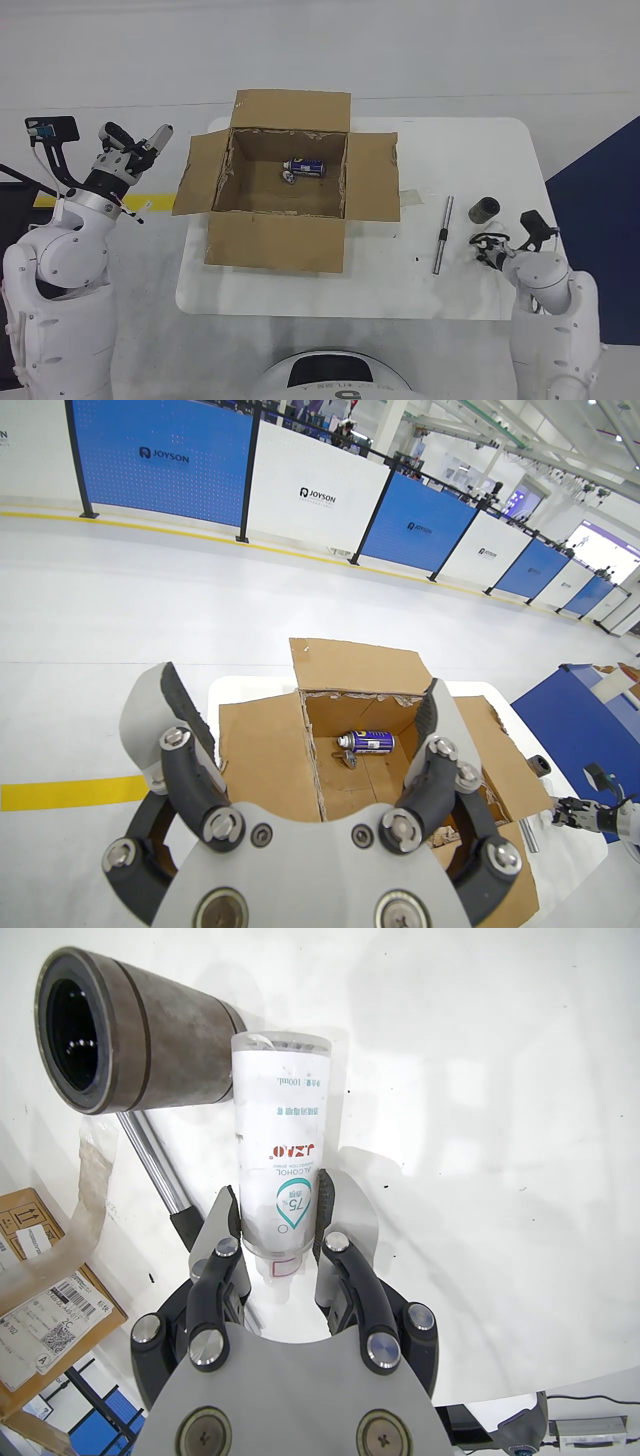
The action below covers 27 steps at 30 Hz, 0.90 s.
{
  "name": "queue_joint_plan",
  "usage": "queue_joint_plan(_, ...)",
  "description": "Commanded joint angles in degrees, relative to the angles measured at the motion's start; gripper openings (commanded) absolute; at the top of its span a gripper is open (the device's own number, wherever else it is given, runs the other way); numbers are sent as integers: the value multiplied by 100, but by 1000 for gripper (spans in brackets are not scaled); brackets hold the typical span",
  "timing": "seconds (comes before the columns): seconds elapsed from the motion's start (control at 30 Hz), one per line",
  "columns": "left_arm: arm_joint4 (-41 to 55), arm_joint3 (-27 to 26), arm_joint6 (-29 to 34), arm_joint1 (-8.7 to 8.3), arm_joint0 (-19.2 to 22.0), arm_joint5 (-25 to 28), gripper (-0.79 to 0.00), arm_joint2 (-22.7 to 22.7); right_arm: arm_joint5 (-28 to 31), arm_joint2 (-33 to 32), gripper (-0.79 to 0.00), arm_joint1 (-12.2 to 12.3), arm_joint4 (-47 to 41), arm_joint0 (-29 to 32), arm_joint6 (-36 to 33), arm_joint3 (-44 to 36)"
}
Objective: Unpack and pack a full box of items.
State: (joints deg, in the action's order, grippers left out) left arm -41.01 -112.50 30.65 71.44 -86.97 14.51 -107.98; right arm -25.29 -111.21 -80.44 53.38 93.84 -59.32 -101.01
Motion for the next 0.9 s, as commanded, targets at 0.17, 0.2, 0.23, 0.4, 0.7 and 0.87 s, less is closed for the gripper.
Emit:
queue_joint_plan(0.17, 0, 0, 0, 0, 0, 0, 0, 0, -68, 21, -108, 41, -9, -8, -45, -11)
queue_joint_plan(0.2, 0, 0, 0, 0, 0, 0, 0, 0, -78, 20, -89, 47, 0, -3, -47, -28)
queue_joint_plan(0.23, 0, 0, 0, 0, 0, 0, 0, 0, -88, 21, -71, 53, -1, 3, -56, -43)
queue_joint_plan(0.4, 0, 0, 0, 0, 0, 0, 0, 0, -168, 21, -28, 76, 5, 56, -44, -136)
queue_joint_plan(0.7, 0, 0, 0, 0, 0, 0, 0, 0, -316, -47, 0, 45, -274, 554, 663, -1219)
queue_joint_plan(0.87, 0, 0, 0, 0, 0, 0, 0, 0, 153, 94, 0, -1, -790, 948, 1249, -2403)
